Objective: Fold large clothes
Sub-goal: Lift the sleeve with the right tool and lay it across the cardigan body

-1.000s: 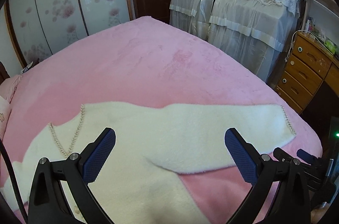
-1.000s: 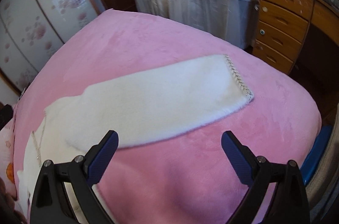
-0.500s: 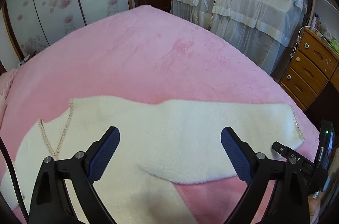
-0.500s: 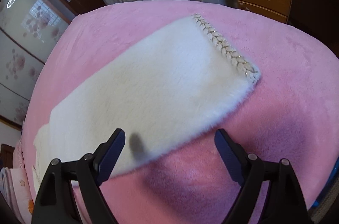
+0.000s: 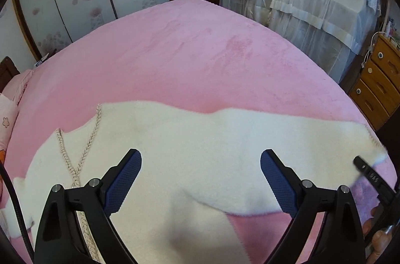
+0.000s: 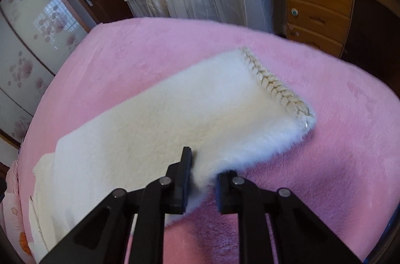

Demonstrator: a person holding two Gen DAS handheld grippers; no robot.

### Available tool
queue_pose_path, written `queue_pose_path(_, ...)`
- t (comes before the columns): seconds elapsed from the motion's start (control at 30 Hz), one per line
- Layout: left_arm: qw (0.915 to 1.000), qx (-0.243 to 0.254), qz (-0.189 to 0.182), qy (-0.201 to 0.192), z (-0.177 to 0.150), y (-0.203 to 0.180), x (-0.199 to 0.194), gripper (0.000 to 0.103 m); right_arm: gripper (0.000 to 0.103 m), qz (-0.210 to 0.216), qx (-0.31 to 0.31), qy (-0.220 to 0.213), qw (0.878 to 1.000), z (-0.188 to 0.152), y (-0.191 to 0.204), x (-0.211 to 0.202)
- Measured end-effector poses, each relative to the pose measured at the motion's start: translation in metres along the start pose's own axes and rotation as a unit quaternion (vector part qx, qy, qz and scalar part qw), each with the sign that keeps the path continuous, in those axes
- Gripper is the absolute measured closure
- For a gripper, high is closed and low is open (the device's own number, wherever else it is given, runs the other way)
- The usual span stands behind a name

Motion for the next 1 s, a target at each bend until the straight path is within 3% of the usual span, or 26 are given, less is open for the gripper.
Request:
queue_pose_path(0.2, 0.9996, -0.014, 0.023, -0.006, -0.022, 0.047, -0.015, 0.008, 0.094, 0.036, -0.095, -0.091, 0.991, 0.002, 0.062, -0.067)
queue_pose_path(0.4, 0.9975, -0.068, 0.018, -0.007, -0.059, 0.12, -0.032, 0.008, 0.094, 0.106, -0.234, -0.139, 0.956, -0.034, 0.169, -0.12)
queue_pose_path(0.5, 0.9958, -0.091, 0.013, -0.003, -0.081, 0.152, -0.035, 0.008, 0.093, 0.127, -0.299, -0.13, 0.937, -0.073, 0.215, -0.12)
queue_pose_path(0.6, 0.9938, -0.111, 0.002, 0.009, -0.104, 0.174, -0.032, 0.008, 0.091, 0.133, -0.355, -0.087, 0.921, -0.118, 0.246, -0.098)
queue_pose_path(0.73, 0.9911, -0.128, -0.023, 0.03, -0.128, 0.184, -0.02, 0.008, 0.079, 0.108, -0.425, -0.023, 0.898, -0.18, 0.258, -0.058)
queue_pose_path(0.8, 0.9895, -0.132, -0.042, 0.04, -0.135, 0.183, -0.011, 0.008, 0.075, 0.09, -0.445, -0.012, 0.891, -0.192, 0.255, -0.048)
queue_pose_path(0.9, 0.9842, -0.15, -0.08, 0.049, -0.141, 0.182, 0.002, 0.008, 0.067, 0.103, -0.441, -0.01, 0.892, -0.193, 0.245, -0.055)
queue_pose_path(1.0, 0.976, -0.172, -0.12, 0.059, -0.144, 0.175, 0.014, 0.011, 0.066, 0.118, -0.419, -0.011, 0.9, -0.192, 0.232, -0.071)
Point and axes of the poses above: each gripper's, at about its wrist camera, not at the fingertips, and x roughly the way its jaws point, y to its left, z to its top, the point moved 3 cm from there along x, roughly the way its jaws point, and after that the axes turned 3 degrees about -z, right-handed, at the moved point
